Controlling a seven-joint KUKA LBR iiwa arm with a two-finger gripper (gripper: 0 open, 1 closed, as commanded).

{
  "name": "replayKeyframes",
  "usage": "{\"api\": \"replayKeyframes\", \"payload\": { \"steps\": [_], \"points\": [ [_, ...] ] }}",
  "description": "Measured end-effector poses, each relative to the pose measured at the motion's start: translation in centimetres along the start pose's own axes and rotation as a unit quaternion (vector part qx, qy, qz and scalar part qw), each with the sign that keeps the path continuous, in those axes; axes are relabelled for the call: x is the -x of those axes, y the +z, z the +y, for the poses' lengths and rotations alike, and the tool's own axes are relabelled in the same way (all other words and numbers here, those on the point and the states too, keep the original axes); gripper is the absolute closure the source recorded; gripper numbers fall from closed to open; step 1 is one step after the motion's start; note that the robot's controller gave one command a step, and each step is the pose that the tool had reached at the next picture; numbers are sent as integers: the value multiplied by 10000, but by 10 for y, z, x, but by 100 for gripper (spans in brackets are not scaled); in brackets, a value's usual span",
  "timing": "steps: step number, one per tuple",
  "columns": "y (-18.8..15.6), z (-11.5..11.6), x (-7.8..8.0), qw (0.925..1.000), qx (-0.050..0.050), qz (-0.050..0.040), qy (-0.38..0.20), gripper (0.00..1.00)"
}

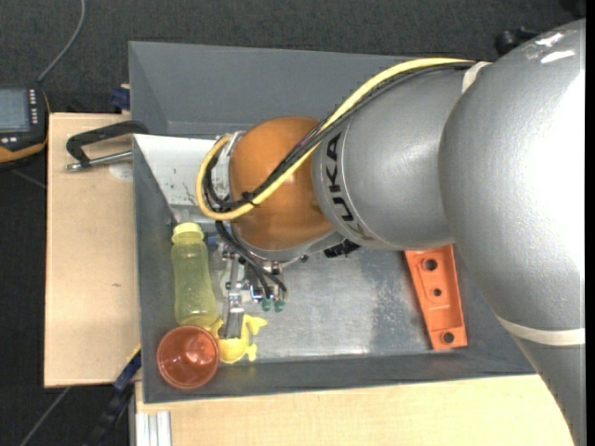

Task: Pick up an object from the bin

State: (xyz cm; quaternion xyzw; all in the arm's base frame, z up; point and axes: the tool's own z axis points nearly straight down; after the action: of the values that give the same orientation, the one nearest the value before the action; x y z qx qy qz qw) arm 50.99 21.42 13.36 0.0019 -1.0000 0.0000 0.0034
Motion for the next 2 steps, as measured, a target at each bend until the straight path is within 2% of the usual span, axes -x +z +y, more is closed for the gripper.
{"api": "replayKeyframes", "payload": {
  "steps": [1,2],
  "points": [
    [-5,-1,2,10000,10,-35,14,0],
    [-7,-21,-1,9990,17,-19,449,0]
  ]
}}
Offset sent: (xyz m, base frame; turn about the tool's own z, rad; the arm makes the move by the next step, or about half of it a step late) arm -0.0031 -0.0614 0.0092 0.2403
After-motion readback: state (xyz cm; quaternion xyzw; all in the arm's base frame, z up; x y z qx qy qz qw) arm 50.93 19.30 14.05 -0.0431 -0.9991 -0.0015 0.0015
